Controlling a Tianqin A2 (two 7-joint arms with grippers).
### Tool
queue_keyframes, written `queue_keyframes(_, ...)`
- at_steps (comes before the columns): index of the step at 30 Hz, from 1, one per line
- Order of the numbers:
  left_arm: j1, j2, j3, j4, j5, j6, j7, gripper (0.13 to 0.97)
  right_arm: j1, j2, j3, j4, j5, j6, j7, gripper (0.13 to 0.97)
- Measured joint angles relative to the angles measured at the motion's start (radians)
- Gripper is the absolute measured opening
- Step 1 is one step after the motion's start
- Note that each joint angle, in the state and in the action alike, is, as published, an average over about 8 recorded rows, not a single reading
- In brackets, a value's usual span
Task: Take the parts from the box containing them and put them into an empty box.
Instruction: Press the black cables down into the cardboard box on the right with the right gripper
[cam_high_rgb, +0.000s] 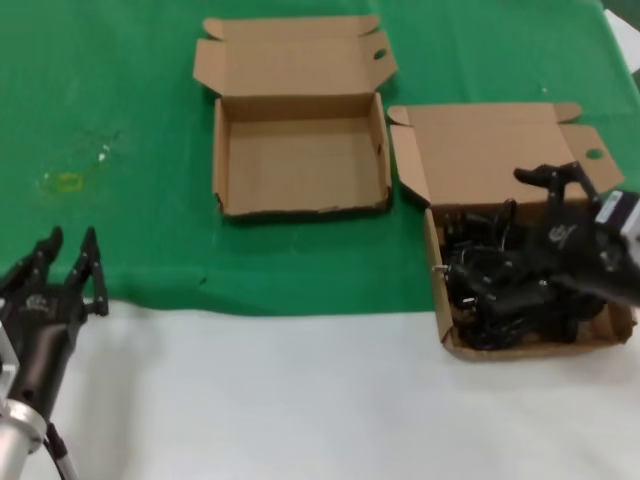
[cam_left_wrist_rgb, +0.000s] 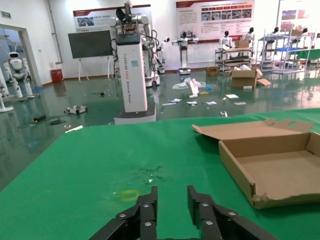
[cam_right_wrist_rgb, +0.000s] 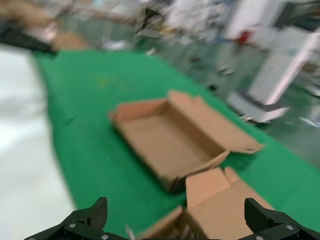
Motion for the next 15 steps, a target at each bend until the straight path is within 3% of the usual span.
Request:
queue_keyframes(2, 0.000, 0.000, 0.000, 0.000, 0.000, 0.000, 0.000, 0.368, 0.061, 0.032, -0.026, -0.026, -0.011, -0.088, -0.022, 0.966)
queue_keyframes(7, 0.000, 0.000, 0.000, 0.000, 0.000, 0.000, 0.000, 0.278, 0.226, 0.070, -0.081, -0.107, -0.065, -0.302, -0.099, 0.966)
queue_keyframes(15, 0.000, 0.000, 0.000, 0.000, 0.000, 0.000, 0.000, 0.188, 0.462, 0.034, -0.142, -0.264, -0.189, -0.614, -0.256, 0.966)
